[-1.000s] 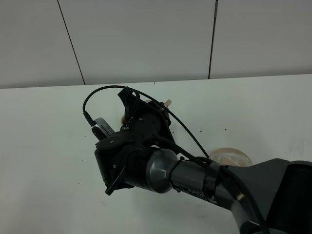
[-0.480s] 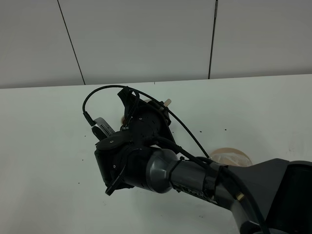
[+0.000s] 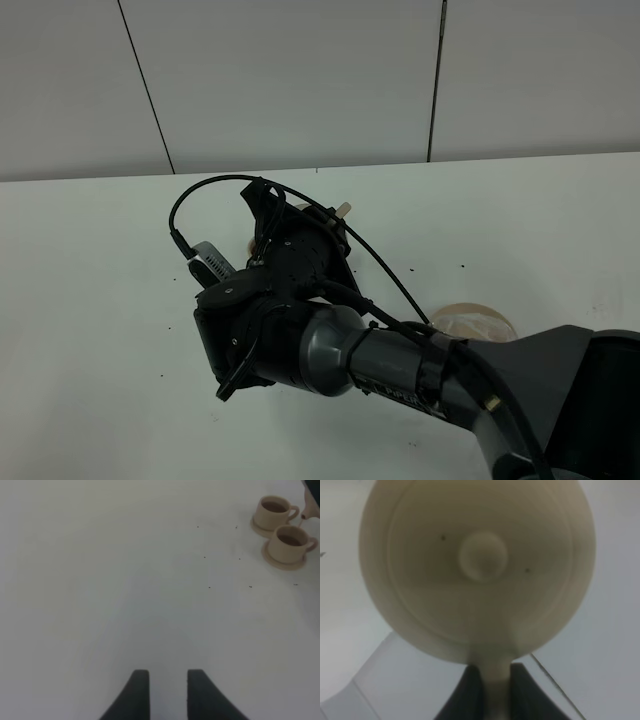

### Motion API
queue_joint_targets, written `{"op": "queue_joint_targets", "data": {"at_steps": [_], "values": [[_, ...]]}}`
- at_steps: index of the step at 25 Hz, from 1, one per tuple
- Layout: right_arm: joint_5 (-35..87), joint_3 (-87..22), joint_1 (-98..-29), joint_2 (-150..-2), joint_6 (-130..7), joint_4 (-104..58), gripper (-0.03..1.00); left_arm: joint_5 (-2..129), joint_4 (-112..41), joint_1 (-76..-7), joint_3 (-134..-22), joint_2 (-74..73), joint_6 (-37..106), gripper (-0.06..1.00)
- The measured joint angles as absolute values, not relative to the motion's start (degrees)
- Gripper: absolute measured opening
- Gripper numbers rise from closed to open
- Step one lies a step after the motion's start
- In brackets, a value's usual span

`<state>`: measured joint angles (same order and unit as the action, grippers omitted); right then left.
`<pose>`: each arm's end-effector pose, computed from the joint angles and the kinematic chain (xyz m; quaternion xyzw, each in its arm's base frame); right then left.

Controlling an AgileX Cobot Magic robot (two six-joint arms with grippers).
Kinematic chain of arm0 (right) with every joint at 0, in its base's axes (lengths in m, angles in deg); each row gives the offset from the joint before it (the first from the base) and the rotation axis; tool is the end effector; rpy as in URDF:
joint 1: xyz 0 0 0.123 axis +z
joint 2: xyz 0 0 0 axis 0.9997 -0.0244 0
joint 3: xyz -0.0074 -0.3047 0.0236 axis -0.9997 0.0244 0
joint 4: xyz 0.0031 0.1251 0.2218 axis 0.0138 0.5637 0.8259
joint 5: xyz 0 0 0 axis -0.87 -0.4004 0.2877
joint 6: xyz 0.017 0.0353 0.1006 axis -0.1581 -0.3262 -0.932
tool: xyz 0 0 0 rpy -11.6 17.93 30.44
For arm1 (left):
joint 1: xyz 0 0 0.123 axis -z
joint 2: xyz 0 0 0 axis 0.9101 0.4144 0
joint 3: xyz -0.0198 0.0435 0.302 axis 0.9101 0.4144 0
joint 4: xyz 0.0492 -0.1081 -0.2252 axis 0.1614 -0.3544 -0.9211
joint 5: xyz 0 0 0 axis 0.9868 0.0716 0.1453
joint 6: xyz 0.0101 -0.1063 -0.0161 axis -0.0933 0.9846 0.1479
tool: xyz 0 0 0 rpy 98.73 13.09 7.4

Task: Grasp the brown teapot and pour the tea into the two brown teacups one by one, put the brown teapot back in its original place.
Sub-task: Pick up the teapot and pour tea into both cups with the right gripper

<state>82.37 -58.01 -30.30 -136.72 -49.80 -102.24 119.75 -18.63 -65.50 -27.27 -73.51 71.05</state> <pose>0.3469 0.3845 0.1893 -0.7511 0.3873 -0.5207 0.1216 -0.0073 0.0054 0.2742 -0.0210 0.8477 0.0160 0.5298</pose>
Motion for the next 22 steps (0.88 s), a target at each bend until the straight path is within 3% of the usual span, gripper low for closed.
{"op": "queue_joint_targets", "data": {"at_steps": [22], "values": [[81.25,-58.01,-29.46,-136.72,-48.28,-103.55,0.1,119.75,-18.63,-65.5,-27.27,-73.51,70.94,0.26]]}}
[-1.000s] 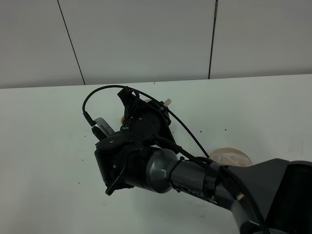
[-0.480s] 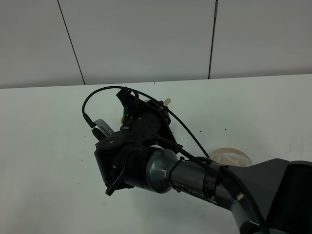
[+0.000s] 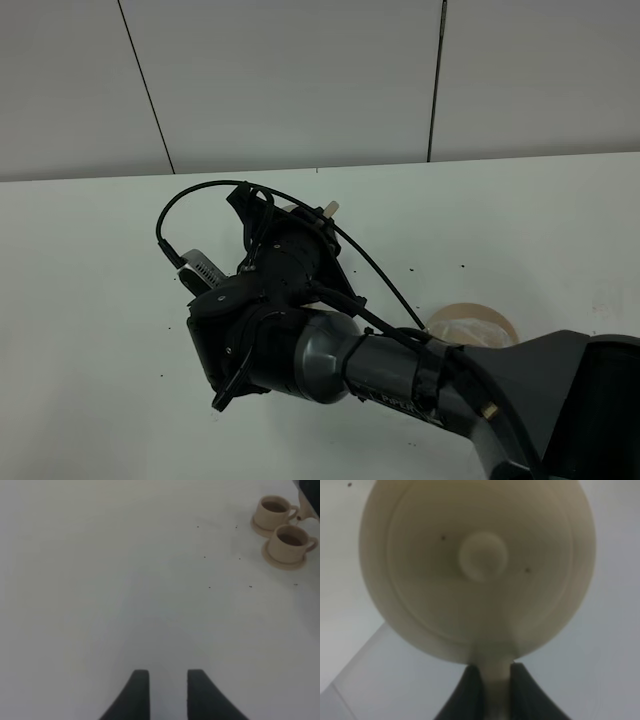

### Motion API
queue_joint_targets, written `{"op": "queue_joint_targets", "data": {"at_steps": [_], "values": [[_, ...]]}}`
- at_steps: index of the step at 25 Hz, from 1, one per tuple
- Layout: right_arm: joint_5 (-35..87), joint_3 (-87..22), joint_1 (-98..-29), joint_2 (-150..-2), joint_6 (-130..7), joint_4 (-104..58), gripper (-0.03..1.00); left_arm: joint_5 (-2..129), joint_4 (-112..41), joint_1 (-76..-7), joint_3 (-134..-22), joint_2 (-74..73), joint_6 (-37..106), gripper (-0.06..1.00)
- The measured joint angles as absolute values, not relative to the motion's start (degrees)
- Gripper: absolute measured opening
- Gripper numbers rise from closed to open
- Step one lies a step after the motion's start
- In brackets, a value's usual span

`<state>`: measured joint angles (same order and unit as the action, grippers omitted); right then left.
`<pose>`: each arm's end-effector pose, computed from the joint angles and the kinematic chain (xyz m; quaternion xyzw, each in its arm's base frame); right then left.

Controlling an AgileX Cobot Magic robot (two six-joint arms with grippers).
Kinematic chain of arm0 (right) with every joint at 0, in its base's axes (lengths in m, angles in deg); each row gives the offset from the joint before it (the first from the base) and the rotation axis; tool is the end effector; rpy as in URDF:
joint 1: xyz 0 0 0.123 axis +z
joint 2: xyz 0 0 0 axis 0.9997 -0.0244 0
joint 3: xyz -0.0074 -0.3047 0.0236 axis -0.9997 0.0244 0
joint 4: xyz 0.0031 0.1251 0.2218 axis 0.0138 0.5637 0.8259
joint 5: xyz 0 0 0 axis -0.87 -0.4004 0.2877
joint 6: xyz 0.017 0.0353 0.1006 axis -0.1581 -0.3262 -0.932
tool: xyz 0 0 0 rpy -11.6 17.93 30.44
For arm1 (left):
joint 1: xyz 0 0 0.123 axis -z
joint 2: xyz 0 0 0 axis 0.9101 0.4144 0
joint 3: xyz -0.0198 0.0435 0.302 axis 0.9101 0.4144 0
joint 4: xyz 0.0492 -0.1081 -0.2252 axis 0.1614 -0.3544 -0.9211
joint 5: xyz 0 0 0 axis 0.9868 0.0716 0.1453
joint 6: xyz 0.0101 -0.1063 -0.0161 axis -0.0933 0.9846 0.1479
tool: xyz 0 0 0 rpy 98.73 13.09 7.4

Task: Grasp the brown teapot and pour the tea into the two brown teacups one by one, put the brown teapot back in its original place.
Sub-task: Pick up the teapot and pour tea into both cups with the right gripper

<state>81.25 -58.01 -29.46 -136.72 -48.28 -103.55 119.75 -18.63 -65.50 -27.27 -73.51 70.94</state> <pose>0.3425 0.3919 0.1907 -0.7599 0.3604 -0.5258 0.1273 -0.0073 0.0054 0.2742 -0.0202 0.8477 0.0165 0.5298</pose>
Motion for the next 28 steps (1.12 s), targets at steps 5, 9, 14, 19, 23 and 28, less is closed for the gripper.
{"op": "queue_joint_targets", "data": {"at_steps": [5,9,14,19,23,28], "values": [[81.25,-58.01,-29.46,-136.72,-48.28,-103.72,0.1,119.75,-18.63,-65.5,-27.27,-73.51,70.94,0.26],[81.25,-58.01,-29.46,-136.72,-48.28,-103.8,0.1,119.75,-18.63,-65.5,-27.27,-73.51,70.94,0.26],[81.25,-58.01,-29.46,-136.72,-48.28,-103.86,0.1,119.75,-18.63,-65.5,-27.27,-73.51,70.94,0.26],[81.19,-57.97,-29.46,-136.72,-48.28,-103.86,0.1,119.75,-18.63,-65.5,-27.27,-73.51,70.94,0.26],[81.19,-57.97,-29.46,-136.72,-48.28,-103.86,0.1,119.75,-18.63,-65.5,-27.27,-73.51,70.94,0.26],[81.19,-57.97,-29.46,-136.72,-48.28,-103.88,0.1,119.75,-18.63,-65.5,-27.27,-73.51,70.94,0.26]]}}
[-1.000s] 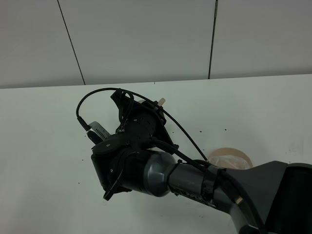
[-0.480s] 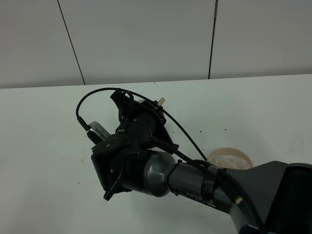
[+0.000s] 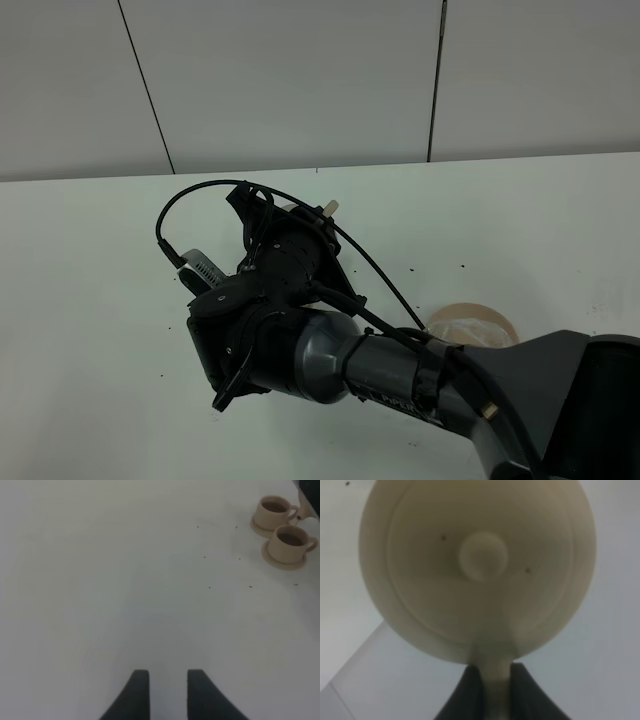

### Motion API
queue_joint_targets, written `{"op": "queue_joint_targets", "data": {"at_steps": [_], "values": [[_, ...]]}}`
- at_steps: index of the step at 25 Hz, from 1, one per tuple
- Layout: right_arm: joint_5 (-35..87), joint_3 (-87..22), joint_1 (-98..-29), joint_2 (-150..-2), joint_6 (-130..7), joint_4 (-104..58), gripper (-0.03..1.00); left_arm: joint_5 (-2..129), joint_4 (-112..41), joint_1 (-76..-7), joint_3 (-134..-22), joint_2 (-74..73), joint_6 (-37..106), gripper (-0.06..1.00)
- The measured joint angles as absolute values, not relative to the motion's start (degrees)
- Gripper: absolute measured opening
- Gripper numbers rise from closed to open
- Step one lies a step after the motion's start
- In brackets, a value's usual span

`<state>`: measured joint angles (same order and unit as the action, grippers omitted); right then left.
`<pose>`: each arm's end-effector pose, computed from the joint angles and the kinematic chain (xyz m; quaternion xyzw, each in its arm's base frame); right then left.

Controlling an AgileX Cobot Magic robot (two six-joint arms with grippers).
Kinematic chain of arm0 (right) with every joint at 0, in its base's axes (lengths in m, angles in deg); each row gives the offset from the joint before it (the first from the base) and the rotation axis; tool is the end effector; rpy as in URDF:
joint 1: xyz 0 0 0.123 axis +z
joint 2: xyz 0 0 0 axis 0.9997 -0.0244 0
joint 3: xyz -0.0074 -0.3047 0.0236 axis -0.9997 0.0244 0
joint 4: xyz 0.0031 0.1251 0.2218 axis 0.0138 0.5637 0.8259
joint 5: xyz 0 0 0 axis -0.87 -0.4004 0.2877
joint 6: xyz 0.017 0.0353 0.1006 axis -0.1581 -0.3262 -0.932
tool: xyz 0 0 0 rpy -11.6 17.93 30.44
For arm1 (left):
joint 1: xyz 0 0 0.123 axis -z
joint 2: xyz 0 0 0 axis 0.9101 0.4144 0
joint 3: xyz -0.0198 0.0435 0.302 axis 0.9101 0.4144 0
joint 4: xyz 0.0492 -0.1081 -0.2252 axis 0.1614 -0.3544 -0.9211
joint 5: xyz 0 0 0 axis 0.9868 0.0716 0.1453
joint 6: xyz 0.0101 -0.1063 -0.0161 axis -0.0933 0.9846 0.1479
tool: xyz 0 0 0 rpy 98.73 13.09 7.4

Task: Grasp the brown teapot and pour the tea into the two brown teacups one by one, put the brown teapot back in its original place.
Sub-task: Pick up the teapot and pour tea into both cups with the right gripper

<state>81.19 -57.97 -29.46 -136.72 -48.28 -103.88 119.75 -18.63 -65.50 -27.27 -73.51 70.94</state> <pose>0.3427 0.3921 0.1910 -0.7596 0.3582 -0.5277 0.1278 -0.0073 0.0054 0.2742 -0.0202 0.8477 0.0165 0.5298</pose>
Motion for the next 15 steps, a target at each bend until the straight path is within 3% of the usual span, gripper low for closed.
{"op": "queue_joint_targets", "data": {"at_steps": [15], "values": [[81.19,-57.97,-29.46,-136.72,-48.39,-103.95,0.1,119.75,-18.63,-65.5,-27.27,-73.51,70.99,0.26]]}}
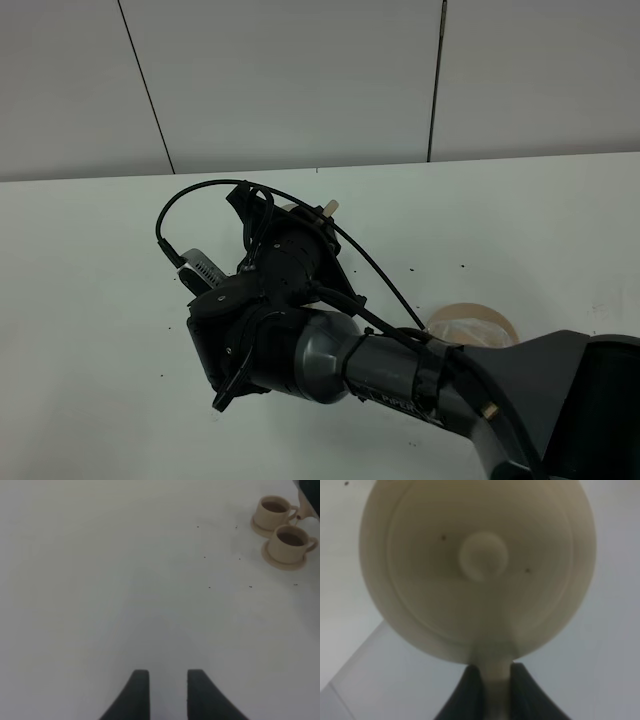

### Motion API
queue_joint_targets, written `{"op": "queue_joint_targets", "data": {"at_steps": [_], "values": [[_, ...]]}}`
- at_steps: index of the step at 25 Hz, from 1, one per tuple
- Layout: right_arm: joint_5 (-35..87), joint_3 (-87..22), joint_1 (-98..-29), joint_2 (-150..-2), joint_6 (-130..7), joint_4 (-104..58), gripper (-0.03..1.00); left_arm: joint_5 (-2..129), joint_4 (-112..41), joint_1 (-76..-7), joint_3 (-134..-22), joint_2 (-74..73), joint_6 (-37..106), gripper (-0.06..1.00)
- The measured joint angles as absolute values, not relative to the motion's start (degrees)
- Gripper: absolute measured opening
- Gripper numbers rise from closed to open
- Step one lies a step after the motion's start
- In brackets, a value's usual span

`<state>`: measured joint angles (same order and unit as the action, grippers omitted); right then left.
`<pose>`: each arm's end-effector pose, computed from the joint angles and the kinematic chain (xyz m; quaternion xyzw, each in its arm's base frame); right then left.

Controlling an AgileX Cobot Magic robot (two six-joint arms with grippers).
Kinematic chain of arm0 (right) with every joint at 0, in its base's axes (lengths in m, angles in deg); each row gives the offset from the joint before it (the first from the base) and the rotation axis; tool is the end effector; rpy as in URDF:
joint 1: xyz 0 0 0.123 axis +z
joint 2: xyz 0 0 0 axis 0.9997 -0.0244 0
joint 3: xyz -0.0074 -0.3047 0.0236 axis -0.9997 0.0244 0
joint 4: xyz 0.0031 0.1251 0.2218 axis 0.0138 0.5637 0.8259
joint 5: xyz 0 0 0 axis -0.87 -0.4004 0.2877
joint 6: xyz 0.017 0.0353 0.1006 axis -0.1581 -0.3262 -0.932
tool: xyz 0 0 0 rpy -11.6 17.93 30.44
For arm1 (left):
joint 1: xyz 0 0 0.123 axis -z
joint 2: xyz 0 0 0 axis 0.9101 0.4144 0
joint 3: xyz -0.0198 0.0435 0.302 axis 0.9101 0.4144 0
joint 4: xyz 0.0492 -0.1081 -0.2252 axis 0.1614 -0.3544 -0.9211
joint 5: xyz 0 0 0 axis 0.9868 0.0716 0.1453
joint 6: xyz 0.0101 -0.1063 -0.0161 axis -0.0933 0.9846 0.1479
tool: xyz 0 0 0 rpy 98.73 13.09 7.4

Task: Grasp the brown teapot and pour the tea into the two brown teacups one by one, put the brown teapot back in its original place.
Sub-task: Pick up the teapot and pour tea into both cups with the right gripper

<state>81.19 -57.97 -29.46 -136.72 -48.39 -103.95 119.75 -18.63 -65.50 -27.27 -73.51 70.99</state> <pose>0.3427 0.3921 0.1911 -0.7591 0.3585 -0.5280 0.1284 -0.0073 0.0054 0.2742 -0.0205 0.8477 0.0162 0.5298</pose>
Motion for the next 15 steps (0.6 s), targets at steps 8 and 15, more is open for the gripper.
{"op": "queue_joint_targets", "data": {"at_steps": [8,15], "values": [[81.19,-57.97,-29.41,-136.72,-48.39,-104.0,0.1,119.75,-18.63,-65.5,-27.27,-73.51,70.99,0.26],[81.19,-57.97,-29.41,-136.72,-48.98,-102.88,0.1,119.75,-18.63,-65.5,-27.27,-73.51,70.99,0.26]]}}
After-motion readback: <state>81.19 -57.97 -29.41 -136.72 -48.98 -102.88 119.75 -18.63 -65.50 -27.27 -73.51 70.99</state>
